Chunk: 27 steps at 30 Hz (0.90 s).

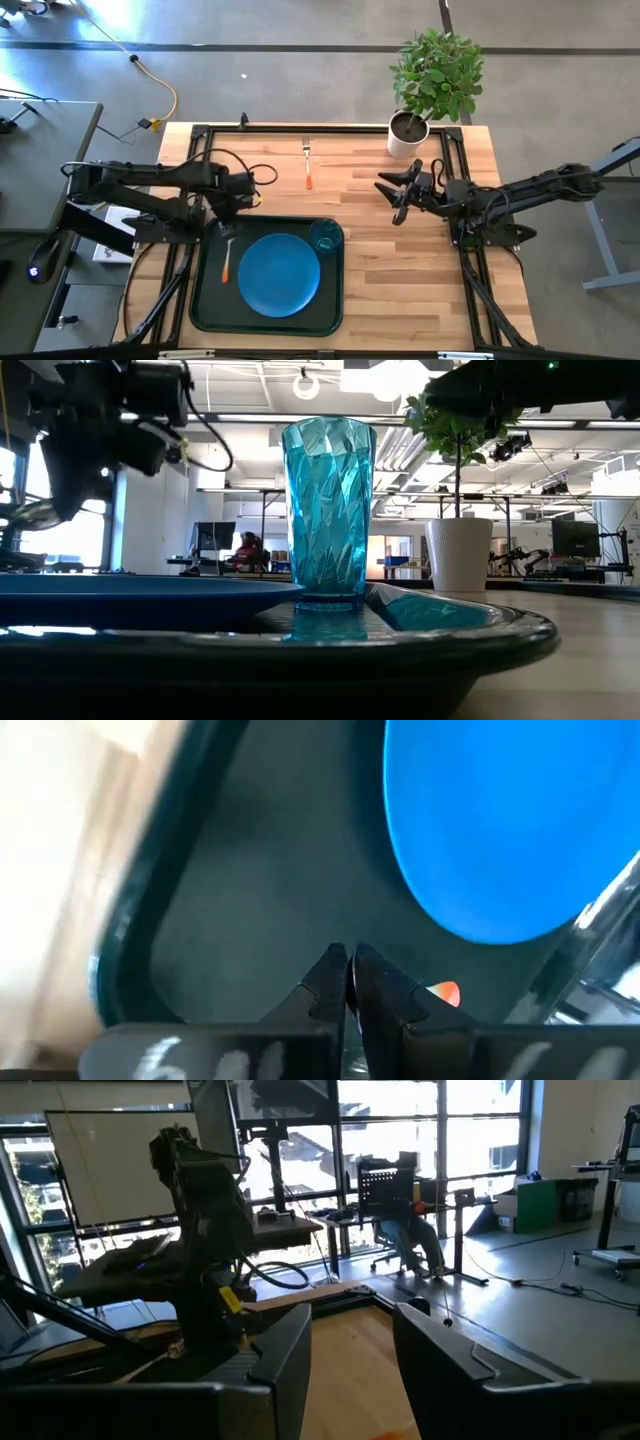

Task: Pick and place plate/cup/fork/spoon on tray
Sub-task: Put the orange spoon on the black tray to the left of the blue plate

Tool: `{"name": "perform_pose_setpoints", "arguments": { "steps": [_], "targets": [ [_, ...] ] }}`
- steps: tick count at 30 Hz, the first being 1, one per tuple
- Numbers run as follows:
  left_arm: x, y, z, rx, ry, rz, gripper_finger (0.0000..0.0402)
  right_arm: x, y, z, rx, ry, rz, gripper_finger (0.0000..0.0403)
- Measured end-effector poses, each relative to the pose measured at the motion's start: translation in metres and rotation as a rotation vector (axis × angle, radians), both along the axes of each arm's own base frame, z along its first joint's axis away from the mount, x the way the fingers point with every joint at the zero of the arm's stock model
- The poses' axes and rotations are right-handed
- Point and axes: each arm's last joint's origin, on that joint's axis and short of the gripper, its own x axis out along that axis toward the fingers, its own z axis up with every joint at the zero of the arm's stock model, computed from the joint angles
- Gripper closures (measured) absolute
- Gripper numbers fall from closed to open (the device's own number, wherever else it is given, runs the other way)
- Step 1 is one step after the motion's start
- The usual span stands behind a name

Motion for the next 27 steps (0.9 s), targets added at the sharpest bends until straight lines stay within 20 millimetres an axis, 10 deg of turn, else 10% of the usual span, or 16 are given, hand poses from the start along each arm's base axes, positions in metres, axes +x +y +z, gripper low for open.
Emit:
{"name": "perform_pose_setpoints", "arguments": {
  "steps": [13, 27],
  "targets": [
    [-0.026, -0.006, -0.046, -0.06, 0.157, 0.022, 0.0393, 0.0, -0.001, -0.003, 0.03, 0.022, -0.043, 0.027],
    [-0.024, -0.007, -0.047, 0.024, 0.158, 0.05, 0.0325, -0.001, -0.003, -0.004, 0.081, 0.012, -0.089, 0.027]
  ]
}}
